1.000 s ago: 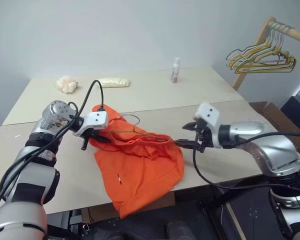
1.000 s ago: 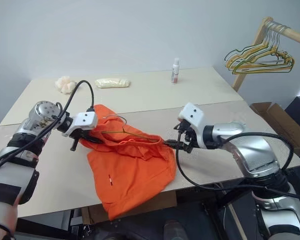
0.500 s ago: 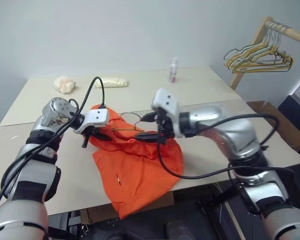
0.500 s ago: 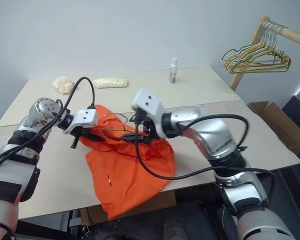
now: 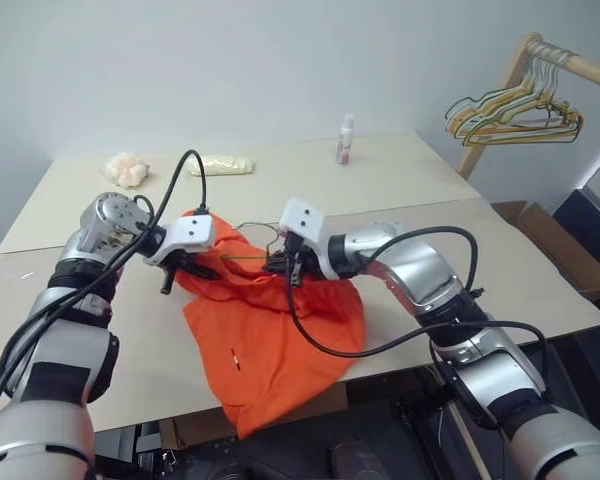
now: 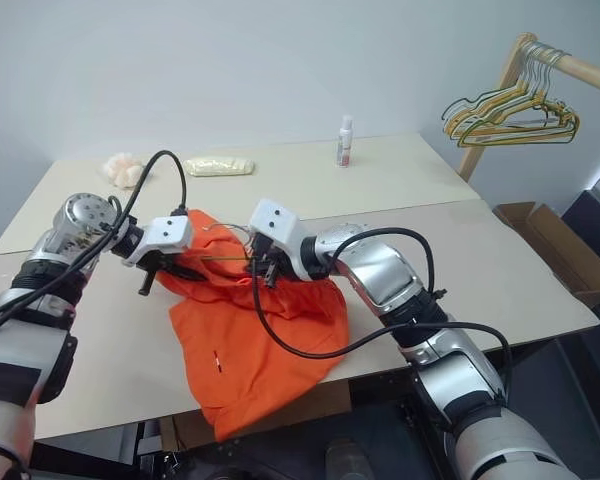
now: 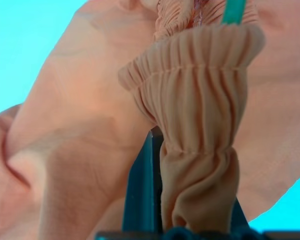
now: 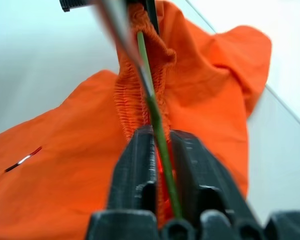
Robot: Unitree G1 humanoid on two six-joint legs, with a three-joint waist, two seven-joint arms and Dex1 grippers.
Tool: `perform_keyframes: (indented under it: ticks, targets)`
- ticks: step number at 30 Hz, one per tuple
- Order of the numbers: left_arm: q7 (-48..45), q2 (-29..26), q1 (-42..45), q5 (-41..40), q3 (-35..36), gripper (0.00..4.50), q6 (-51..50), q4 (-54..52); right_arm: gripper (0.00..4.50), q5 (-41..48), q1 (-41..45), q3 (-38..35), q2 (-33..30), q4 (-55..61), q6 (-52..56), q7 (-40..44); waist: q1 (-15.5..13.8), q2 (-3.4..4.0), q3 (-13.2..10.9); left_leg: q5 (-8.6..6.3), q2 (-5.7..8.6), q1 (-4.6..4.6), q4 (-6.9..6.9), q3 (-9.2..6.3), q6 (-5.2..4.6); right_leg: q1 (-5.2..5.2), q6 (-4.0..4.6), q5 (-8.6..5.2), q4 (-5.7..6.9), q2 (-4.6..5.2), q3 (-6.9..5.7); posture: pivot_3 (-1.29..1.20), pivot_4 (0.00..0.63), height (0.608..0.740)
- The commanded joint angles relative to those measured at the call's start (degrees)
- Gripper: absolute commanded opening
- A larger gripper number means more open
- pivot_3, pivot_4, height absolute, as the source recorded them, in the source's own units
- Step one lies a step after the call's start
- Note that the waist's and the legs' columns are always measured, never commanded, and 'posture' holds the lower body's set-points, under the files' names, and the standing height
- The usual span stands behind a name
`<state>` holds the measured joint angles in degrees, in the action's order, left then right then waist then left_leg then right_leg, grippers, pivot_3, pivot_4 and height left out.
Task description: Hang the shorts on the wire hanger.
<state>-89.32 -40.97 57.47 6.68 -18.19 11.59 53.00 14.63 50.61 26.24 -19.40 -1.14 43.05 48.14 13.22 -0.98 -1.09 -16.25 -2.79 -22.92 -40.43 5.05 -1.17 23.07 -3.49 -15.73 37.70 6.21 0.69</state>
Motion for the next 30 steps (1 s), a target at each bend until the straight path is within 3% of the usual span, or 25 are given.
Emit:
perform_keyframes:
  ticks: [1,8,15,20,23,30]
  targets:
    - [0.16,-0.44,0.52,-1.49,2.31,0.0,-0.35,-2.38,0.03,-0.48,0.3,-2.06,0.01,0.81,-3.15,1.15,0.0,0.0,0.0,0.0,0.0,0.0,0.0,0.0,0.0,0.0,0.0,0.0,0.0,0.0,0.0,-0.16,0.0,0.74]
    - [-2.44,-0.07,-0.11,-4.32,4.98,0.0,-1.61,-3.95,0.03,-1.84,-0.88,-3.16,0.07,-1.08,-8.49,2.51,0.01,0.0,0.0,0.0,0.0,0.0,0.0,0.0,0.0,0.0,0.0,0.0,0.0,0.0,0.0,-0.16,0.0,0.74]
    - [-3.18,-3.07,0.45,-11.23,5.53,2.02,-4.71,-6.16,0.0,-2.75,-1.77,-3.8,-0.91,-1.99,-10.93,4.31,-0.06,-0.01,0.0,0.01,-0.01,0.01,0.0,-0.01,0.01,0.0,0.0,0.0,0.01,0.0,0.01,-0.15,0.0,0.74]
    - [-3.18,-6.86,0.87,-13.39,3.92,3.72,-3.83,-6.11,0.0,-2.43,-1.97,-4.78,-1.44,-1.88,-10.88,5.53,0.04,-0.01,0.0,0.0,-0.01,0.05,0.01,0.0,0.01,-0.01,0.0,0.0,0.03,0.0,0.02,-0.14,0.0,0.74]
    - [-3.18,-7.4,-0.23,-11.77,4.25,4.48,-1.42,-5.91,0.0,-2.33,-2.15,-5.18,-1.87,-1.6,-10.81,6.14,-0.07,-0.01,0.0,0.01,-0.01,0.05,0.01,0.0,0.01,-0.01,0.0,0.0,0.03,0.0,0.02,-0.14,0.0,0.74]
    - [3.97,-6.92,-2.11,-2.11,2.11,4.48,5.92,-2.07,0.0,-1.94,-2.48,-6.04,-2.9,-0.55,-10.22,7.4,-0.94,-0.01,0.0,0.01,-0.01,0.04,0.01,0.01,0.01,-0.02,0.0,0.0,0.01,0.0,0.0,-0.15,0.0,0.74]
